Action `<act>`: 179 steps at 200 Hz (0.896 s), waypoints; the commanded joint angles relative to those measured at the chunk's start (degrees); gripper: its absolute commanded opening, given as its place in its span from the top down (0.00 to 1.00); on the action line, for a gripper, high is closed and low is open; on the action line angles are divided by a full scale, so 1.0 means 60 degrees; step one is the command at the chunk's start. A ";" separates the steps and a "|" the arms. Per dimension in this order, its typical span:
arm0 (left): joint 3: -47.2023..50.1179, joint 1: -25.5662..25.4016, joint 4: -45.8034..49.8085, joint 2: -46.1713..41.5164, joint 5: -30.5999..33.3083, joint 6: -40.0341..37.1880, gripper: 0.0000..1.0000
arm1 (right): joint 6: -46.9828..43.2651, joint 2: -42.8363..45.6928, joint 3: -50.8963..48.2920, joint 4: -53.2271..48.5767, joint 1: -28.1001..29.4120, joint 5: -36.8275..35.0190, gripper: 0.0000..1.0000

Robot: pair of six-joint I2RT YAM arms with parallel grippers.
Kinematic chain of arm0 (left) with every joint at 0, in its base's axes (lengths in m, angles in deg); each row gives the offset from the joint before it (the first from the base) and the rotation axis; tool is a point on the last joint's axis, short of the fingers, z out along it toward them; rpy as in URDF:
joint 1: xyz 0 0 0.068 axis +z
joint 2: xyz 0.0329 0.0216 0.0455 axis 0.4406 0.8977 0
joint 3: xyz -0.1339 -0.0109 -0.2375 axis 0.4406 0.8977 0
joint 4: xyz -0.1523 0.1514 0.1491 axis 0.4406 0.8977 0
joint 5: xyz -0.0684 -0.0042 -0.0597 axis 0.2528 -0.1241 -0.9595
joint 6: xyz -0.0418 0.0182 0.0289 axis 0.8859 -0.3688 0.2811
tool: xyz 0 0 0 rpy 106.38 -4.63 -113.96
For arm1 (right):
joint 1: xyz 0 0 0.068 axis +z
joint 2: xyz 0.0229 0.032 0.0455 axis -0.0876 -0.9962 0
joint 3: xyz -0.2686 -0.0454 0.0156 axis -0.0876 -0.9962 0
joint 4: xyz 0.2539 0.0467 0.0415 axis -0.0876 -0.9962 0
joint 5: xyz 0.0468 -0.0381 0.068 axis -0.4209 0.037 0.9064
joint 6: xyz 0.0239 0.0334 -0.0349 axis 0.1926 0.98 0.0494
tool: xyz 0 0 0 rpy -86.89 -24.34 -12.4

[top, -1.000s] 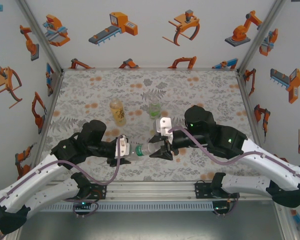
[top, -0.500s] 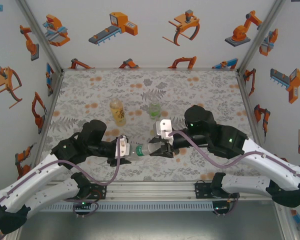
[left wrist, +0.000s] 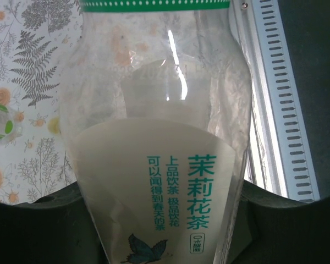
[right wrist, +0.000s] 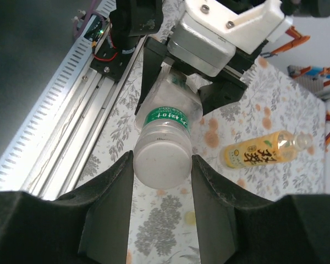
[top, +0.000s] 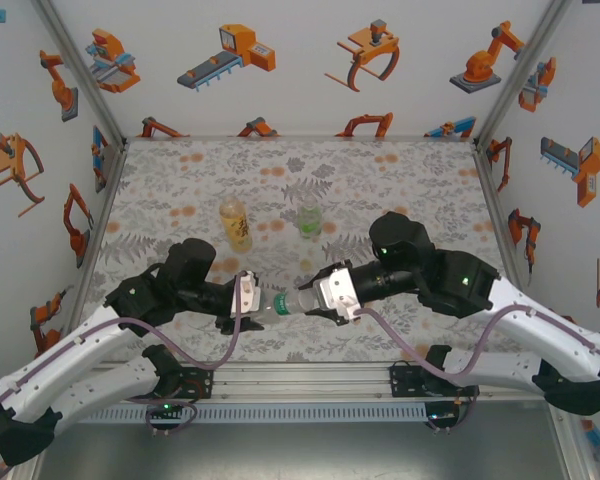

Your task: Screw on the bottle caps

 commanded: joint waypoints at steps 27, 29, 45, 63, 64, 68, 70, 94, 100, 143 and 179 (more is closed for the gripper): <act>-0.0339 0.0001 0.0282 -0.0016 -0.0994 -0.0180 1.00 | -0.2272 0.0548 0.0164 -0.0877 -0.0003 0.0421 1.00; -0.0344 0.0007 0.0283 -0.0011 -0.1008 -0.0180 1.00 | -0.2316 0.0564 0.0157 -0.0869 -0.0002 0.0421 1.00; -0.0372 0.0000 0.0317 0.0045 -0.1107 -0.0193 1.00 | -0.2598 0.0660 0.0079 -0.0759 -0.0006 0.0477 1.00; -0.0390 0.0002 0.0365 0.0082 -0.1293 -0.0191 1.00 | -0.3020 0.0709 0.0047 -0.0777 -0.0015 0.0554 1.00; -0.0390 0.0005 0.0363 0.0080 -0.1312 -0.0193 1.00 | -0.3020 0.0709 0.0047 -0.0777 -0.0015 0.0554 1.00; -0.0390 0.0008 0.0367 0.0092 -0.1352 -0.0195 1.00 | -0.3105 0.0720 0.0062 -0.0787 -0.0002 0.0556 1.00; -0.0397 0.0005 0.0374 0.0100 -0.1376 -0.0195 1.00 | -0.3123 0.0720 0.0069 -0.0785 -0.0009 0.0562 1.00; -0.0445 0.0021 0.0398 0.0231 -0.1800 -0.0279 1.00 | -0.3512 0.0646 0.0193 -0.0977 -0.0004 0.0702 1.00; -0.0456 0.0024 0.0414 0.0279 -0.1873 -0.0283 1.00 | -0.3569 0.0617 0.0240 -0.1031 -0.0015 0.0752 1.00; -0.0617 0.0024 0.0848 0.0596 -0.2209 -0.0453 1.00 | -0.3815 0.0637 0.0457 -0.1273 0.0013 0.1237 1.00; -0.0683 0.0077 0.0845 0.0708 -0.2239 -0.0481 1.00 | -0.3547 0.0395 0.0509 -0.1459 0.0013 0.0973 1.00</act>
